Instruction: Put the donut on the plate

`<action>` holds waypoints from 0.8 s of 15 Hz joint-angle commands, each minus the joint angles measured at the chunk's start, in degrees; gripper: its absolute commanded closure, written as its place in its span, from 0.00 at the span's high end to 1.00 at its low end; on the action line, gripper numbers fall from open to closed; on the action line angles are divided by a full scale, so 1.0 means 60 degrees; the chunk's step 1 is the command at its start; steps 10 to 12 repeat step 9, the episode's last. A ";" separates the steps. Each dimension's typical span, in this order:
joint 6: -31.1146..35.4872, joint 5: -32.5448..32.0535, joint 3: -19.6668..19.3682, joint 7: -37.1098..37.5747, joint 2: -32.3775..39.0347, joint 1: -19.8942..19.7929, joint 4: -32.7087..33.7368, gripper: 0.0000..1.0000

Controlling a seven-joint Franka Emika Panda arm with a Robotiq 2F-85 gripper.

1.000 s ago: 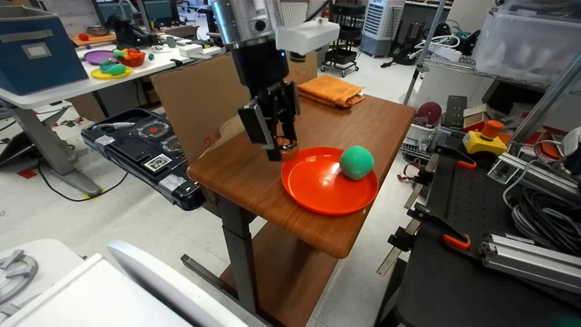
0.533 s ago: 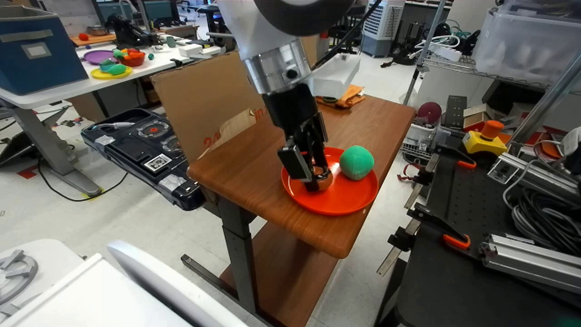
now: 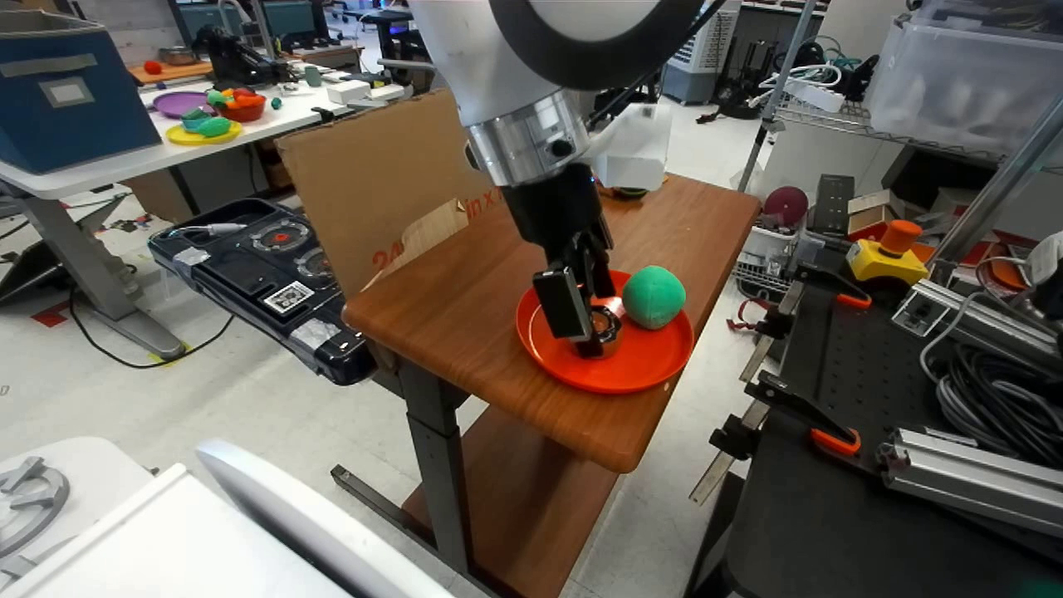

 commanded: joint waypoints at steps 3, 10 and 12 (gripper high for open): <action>0.0974 0.0462 0.0347 -0.0661 -0.1824 -0.0265 -0.1183 1.00; 0.1251 0.0942 0.0257 -0.0702 -0.2792 -0.0411 -0.1138 1.00; 0.1251 0.0942 0.0257 -0.0702 -0.2792 -0.0411 -0.1138 1.00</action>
